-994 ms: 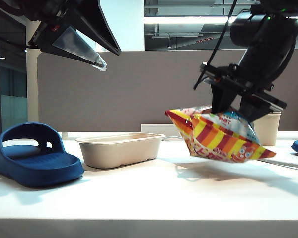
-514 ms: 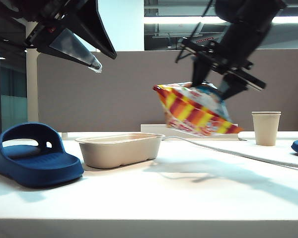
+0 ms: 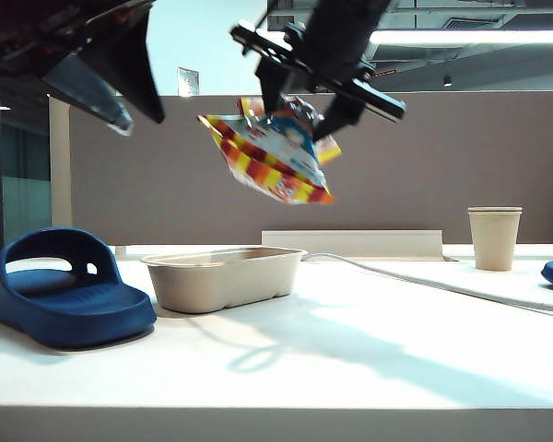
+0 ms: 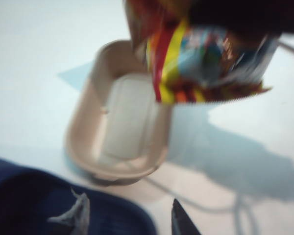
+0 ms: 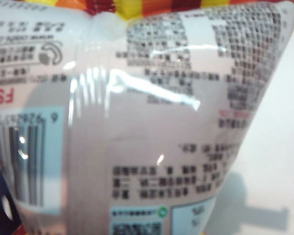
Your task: Pick up a bag of chips and put them in the box.
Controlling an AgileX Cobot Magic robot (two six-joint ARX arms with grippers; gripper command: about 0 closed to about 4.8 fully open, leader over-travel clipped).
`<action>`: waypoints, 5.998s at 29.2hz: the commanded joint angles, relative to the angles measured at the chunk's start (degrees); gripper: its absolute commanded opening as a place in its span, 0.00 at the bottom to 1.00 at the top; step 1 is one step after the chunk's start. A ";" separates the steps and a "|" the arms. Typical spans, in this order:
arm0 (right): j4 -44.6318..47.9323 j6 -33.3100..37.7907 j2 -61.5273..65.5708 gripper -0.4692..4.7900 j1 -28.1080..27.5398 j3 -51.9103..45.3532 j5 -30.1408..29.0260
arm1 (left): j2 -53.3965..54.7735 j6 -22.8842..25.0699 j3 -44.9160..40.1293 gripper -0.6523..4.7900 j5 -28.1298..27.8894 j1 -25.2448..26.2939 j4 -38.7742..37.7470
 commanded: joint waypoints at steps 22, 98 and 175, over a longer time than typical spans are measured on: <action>13.14 19.96 8.37 0.40 4.57 1.05 4.87 | -4.33 8.57 0.26 0.51 -6.05 3.23 -8.09; 7.02 41.81 11.08 0.35 7.56 0.76 5.57 | -10.27 5.35 0.28 0.51 -0.48 9.53 -4.59; -5.99 -7.13 -5.81 0.64 4.90 0.92 12.94 | -10.56 5.38 0.28 0.51 3.65 9.53 -5.09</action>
